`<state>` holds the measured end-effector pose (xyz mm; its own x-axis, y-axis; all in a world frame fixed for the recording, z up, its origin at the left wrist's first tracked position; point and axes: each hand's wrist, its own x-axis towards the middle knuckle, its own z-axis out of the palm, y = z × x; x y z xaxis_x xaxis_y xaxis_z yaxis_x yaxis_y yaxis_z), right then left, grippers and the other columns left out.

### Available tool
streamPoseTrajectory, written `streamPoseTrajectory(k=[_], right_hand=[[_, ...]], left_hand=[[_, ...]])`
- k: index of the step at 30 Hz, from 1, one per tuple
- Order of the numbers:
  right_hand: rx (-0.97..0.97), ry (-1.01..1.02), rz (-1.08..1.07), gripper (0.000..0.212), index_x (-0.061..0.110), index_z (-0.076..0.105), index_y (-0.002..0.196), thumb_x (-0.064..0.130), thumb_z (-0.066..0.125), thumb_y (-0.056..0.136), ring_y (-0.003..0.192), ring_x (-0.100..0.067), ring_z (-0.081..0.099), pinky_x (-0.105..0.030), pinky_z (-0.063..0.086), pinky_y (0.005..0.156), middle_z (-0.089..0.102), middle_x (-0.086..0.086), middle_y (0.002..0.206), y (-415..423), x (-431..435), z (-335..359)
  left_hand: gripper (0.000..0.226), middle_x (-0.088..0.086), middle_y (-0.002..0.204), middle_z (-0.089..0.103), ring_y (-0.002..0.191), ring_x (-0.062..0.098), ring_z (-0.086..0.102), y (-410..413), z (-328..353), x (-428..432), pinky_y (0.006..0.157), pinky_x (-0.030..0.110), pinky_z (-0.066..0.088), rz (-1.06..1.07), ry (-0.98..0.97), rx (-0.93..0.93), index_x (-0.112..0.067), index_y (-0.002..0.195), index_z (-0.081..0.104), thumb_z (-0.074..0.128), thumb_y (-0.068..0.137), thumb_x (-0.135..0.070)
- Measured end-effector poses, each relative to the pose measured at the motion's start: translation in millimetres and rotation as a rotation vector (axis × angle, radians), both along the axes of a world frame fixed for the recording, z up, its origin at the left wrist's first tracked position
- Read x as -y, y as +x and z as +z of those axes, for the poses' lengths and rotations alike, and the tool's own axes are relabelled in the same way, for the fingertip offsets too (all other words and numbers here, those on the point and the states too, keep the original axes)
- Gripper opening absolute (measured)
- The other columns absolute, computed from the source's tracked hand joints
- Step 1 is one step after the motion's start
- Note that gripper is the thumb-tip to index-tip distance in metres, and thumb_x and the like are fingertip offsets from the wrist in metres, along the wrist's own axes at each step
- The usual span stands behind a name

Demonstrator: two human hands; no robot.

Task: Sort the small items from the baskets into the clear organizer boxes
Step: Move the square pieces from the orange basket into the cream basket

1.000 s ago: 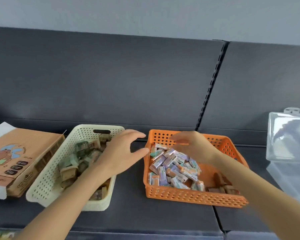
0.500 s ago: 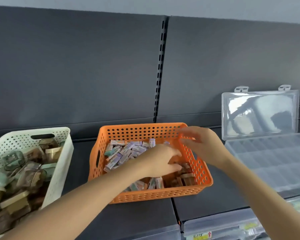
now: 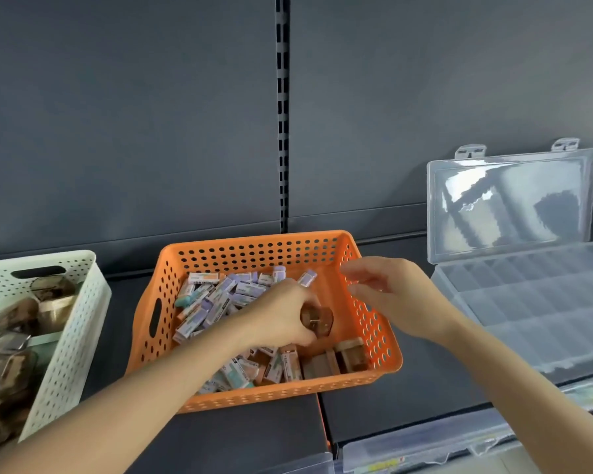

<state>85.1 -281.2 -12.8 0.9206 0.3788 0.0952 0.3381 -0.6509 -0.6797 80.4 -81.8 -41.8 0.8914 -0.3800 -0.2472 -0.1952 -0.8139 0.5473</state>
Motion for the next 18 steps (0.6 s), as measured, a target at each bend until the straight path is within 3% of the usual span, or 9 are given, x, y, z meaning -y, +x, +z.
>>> streamPoseTrajectory(k=[2, 6, 8, 11, 14, 18], right_hand=[[-0.003, -0.112, 0.108, 0.024, 0.024, 0.068, 0.109, 0.013, 0.063, 0.088, 0.092, 0.000, 0.061, -0.012, 0.048, 0.078, 0.065, 0.023, 0.097, 4, -1, 6], [-0.042, -0.589, 0.443, 0.021, 0.024, 0.064, 0.108, 0.024, 0.062, 0.087, 0.095, -0.013, 0.061, -0.031, 0.052, 0.082, 0.065, 0.008, 0.107, 15, -17, 18], [-0.133, -0.760, 0.578, 0.029, 0.026, 0.060, 0.112, 0.032, 0.066, 0.085, 0.098, -0.014, 0.059, -0.031, 0.052, 0.081, 0.062, 0.007, 0.111, 18, -30, 19], [-0.237, -0.967, 0.728, 0.041, 0.015, 0.060, 0.114, 0.038, 0.071, 0.081, 0.093, -0.019, 0.060, -0.021, 0.044, 0.063, 0.064, 0.001, 0.104, 21, -46, 7], [-0.261, -1.034, 0.786, 0.044, 0.007, 0.064, 0.108, 0.040, 0.072, 0.080, 0.087, -0.023, 0.062, -0.018, 0.039, 0.055, 0.067, -0.005, 0.097, 28, -57, -6], [-0.230, -0.904, 0.684, 0.043, 0.010, 0.059, 0.116, 0.039, 0.067, 0.085, 0.090, -0.020, 0.060, -0.018, 0.041, 0.062, 0.064, -0.005, 0.108, 44, -61, -5]], left_hand=[[0.030, -0.005, 0.091, 0.062, 0.081, 0.013, 0.058, -6, 8, -5, 0.066, 0.025, 0.047, 0.049, -0.058, 0.032, -0.022, 0.103, 0.066, 0.074, 0.075, -0.018], [0.034, -0.014, 0.097, 0.063, 0.085, 0.001, 0.058, -20, 14, -28, 0.072, 0.017, 0.047, 0.167, -0.143, 0.094, -0.029, 0.110, 0.062, 0.074, 0.079, -0.023], [0.036, -0.021, 0.098, 0.062, 0.088, -0.005, 0.056, -26, 14, -41, 0.071, 0.012, 0.043, 0.227, -0.172, 0.104, -0.036, 0.111, 0.059, 0.074, 0.079, -0.026], [0.043, -0.027, 0.104, 0.057, 0.092, -0.011, 0.052, -35, 14, -59, 0.072, 0.006, 0.037, 0.320, -0.185, 0.139, -0.039, 0.116, 0.054, 0.074, 0.079, -0.031], [0.052, -0.032, 0.107, 0.047, 0.094, -0.015, 0.045, -41, 12, -70, 0.072, 0.003, 0.030, 0.393, -0.183, 0.164, -0.034, 0.127, 0.051, 0.073, 0.080, -0.031], [0.059, -0.034, 0.105, 0.045, 0.099, -0.011, 0.045, -43, 8, -75, 0.074, 0.006, 0.031, 0.444, -0.191, 0.148, -0.031, 0.132, 0.051, 0.074, 0.079, -0.033]])
